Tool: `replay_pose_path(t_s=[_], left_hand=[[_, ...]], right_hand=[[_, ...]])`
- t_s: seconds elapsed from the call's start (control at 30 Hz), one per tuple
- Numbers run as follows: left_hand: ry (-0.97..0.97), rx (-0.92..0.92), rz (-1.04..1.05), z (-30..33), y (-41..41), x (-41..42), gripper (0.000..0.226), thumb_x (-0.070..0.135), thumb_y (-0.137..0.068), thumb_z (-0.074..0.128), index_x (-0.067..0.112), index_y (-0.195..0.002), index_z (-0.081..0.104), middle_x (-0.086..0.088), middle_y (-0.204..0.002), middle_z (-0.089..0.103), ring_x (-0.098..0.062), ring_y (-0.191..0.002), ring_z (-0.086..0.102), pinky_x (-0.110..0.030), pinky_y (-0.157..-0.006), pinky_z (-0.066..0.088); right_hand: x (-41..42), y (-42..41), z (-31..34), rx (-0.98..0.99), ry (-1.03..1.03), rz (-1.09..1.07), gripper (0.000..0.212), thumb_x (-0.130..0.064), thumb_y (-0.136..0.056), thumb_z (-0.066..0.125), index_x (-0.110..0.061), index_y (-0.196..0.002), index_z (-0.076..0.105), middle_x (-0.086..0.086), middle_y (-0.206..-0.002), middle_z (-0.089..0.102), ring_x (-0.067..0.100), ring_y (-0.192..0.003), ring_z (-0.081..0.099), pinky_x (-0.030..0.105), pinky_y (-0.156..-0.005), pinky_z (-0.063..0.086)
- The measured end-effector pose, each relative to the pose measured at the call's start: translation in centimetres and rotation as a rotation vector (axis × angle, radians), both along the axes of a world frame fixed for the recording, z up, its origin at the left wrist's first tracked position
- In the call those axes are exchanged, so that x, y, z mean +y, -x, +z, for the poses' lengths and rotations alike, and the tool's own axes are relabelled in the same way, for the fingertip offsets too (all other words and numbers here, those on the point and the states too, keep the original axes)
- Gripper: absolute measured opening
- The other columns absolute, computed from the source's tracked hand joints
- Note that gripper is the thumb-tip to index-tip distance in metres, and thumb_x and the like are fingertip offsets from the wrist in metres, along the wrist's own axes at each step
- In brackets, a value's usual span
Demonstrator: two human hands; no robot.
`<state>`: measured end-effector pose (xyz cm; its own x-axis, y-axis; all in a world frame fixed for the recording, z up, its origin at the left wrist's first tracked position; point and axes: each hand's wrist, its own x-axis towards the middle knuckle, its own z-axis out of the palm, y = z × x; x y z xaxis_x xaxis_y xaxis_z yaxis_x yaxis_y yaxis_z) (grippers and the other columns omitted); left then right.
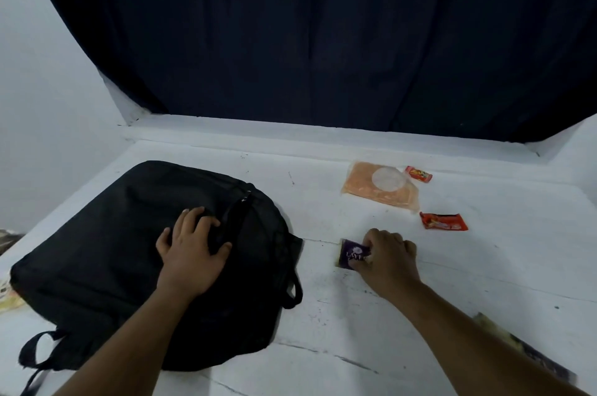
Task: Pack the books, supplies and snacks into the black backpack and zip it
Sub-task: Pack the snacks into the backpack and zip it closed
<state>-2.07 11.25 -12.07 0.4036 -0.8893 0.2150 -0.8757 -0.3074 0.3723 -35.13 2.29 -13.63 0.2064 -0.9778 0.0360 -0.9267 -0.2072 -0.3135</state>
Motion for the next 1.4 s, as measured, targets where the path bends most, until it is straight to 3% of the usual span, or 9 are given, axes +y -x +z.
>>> replay_pose_path(t_s=[0.17,0.33,0.47,0.63,0.87,0.97,1.1,1.2,1.4], left_hand=[[0.084,0.044,0.033,0.1,0.1,0.0,0.028,0.039,-0.087,0.071,0.031,-0.112,0.062,0.009,-0.149,0.044,-0.013,-0.149,0.022,-0.047,-0.118,0.009],[0.23,0.188,0.062,0.3,0.0,0.2,0.018,0.031,-0.093,0.067,0.024,-0.11,0.069,0.009,-0.139,0.058,-0.01,-0.143,0.036,-0.04,-0.116,0.013],[0.311,0.493,0.113,1.2,-1.0,0.3,0.026,0.029,-0.098,0.062,0.022,-0.121,0.071,0.002,-0.135,0.064,-0.011,-0.139,0.045,-0.036,-0.121,0.023],[0.419,0.741,0.042,3.9,-2.6,0.8,0.02,0.023,-0.098,0.062,0.02,-0.111,0.077,0.01,-0.104,0.076,-0.004,-0.104,0.069,-0.038,-0.098,0.055],[0.394,0.67,-0.111,6.7,-4.7,0.7,0.02,0.019,-0.095,0.067,0.02,-0.111,0.077,0.014,-0.106,0.075,0.008,-0.103,0.065,-0.023,-0.097,0.052],[0.384,0.671,-0.157,6.7,-5.4,0.7,0.02,0.018,-0.094,0.068,0.02,-0.111,0.078,0.013,-0.107,0.075,0.008,-0.103,0.066,-0.021,-0.097,0.051],[0.377,0.657,-0.212,6.5,-6.5,0.5,0.02,0.017,-0.094,0.067,0.019,-0.11,0.078,0.012,-0.107,0.075,0.007,-0.104,0.066,-0.017,-0.096,0.051],[0.378,0.648,-0.257,6.6,-6.9,0.6,0.019,0.016,-0.094,0.067,0.019,-0.11,0.078,0.015,-0.106,0.075,0.011,-0.102,0.064,-0.006,-0.089,0.047],[0.368,0.662,-0.305,6.2,-7.2,0.5,0.016,0.014,-0.094,0.068,0.018,-0.106,0.078,0.02,-0.097,0.073,0.013,-0.093,0.065,-0.002,-0.081,0.045]], right_hand=[[0.8,-2.6,2.1,-0.323,-0.064,0.032,0.029,-0.046,-0.087,0.068,-0.027,-0.092,0.047,-0.016,-0.078,0.057,0.004,-0.065,0.055,0.019,-0.051,0.034],[1.6,-7.4,5.8,-0.76,-0.011,-0.077,0.023,-0.036,-0.09,0.065,-0.018,-0.085,0.053,-0.005,-0.073,0.066,0.012,-0.065,0.061,0.018,-0.049,0.039],[2.8,-11.9,7.9,-1.112,-0.438,-0.064,0.028,-0.017,-0.091,0.063,-0.024,-0.115,0.05,-0.001,-0.1,0.069,0.016,-0.082,0.069,0.023,-0.058,0.052],[4.0,-17.1,7.2,-0.944,-0.624,0.121,0.038,-0.005,-0.08,0.065,-0.024,-0.113,0.056,0.002,-0.102,0.073,0.02,-0.092,0.071,0.041,-0.085,0.058],[4.9,-23.2,6.6,-1.061,-0.57,0.113,0.029,-0.005,-0.084,0.075,-0.012,-0.112,0.068,0.008,-0.091,0.076,0.019,-0.084,0.072,0.032,-0.081,0.056],[5.2,-24.8,6.1,-1.217,-0.522,-0.002,0.049,-0.014,-0.086,0.075,-0.009,-0.13,0.055,0.005,-0.099,0.075,0.014,-0.092,0.072,0.035,-0.093,0.056],[6.4,-24.9,6.0,-0.861,-0.179,0.204,0.048,-0.003,-0.083,0.07,-0.019,-0.127,0.061,-0.017,-0.09,0.066,-0.008,-0.077,0.064,0.01,-0.079,0.049],[6.6,-25.0,5.4,-0.633,0.024,0.185,0.023,-0.02,-0.076,0.075,-0.023,-0.098,0.069,-0.009,-0.093,0.061,0.005,-0.079,0.061,0.023,-0.074,0.05],[7.0,-25.8,4.4,-0.683,-0.161,0.255,0.024,-0.004,-0.088,0.067,-0.014,-0.107,0.077,-0.004,-0.106,0.075,0.002,-0.097,0.068,0.015,-0.09,0.051]])
